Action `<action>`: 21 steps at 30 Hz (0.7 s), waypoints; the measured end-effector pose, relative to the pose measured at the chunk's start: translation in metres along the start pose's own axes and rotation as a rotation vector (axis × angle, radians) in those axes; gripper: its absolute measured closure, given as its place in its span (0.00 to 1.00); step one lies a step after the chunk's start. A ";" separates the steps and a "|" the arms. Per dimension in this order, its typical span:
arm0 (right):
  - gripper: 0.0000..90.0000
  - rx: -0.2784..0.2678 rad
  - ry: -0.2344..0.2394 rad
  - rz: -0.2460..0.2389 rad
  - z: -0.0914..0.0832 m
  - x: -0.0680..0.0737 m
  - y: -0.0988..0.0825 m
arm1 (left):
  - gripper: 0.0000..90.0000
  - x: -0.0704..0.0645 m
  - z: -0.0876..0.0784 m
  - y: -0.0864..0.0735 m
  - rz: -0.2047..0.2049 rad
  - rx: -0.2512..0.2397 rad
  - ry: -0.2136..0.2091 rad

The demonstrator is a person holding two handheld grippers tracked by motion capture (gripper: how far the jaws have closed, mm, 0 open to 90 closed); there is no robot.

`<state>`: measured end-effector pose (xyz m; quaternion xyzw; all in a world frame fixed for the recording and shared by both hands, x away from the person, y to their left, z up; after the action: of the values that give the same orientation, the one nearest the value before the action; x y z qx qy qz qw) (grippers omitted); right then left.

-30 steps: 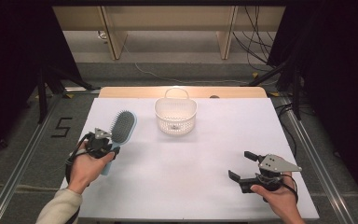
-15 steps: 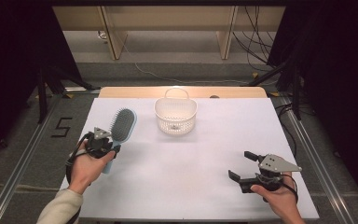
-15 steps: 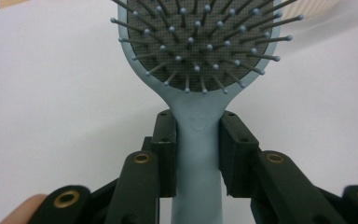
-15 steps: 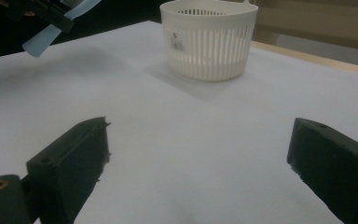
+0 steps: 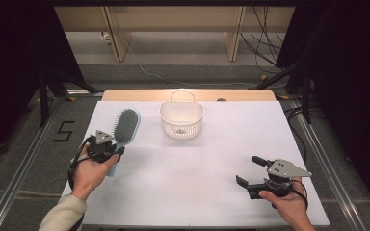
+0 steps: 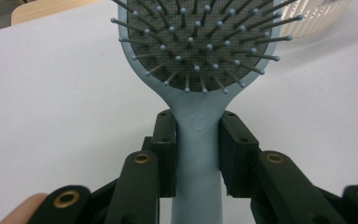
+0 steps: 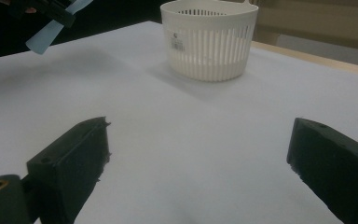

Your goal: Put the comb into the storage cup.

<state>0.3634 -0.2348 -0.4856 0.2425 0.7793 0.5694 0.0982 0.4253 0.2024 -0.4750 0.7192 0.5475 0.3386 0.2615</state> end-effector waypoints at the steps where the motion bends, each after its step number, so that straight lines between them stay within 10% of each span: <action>1: 0.07 0.000 0.001 0.000 0.000 0.000 0.000 | 0.78 0.000 0.000 0.000 -0.002 -0.003 0.000; 21: 0.07 -0.001 0.000 0.002 0.000 0.000 0.000 | 0.78 0.000 -0.001 0.005 -0.013 -0.045 0.005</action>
<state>0.3637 -0.2348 -0.4858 0.2431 0.7789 0.5698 0.0979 0.4272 0.2014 -0.4708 0.7087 0.5449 0.3510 0.2786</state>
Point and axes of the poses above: each handheld gripper's, and its own axes: z roughly forward along the jaws, y roughly out of its top, x roughly to its left, the point moved 7 cm from there along z, roughly forward along the jaws, and after that the axes turned 15 degrees about y, right-handed, at the moved point
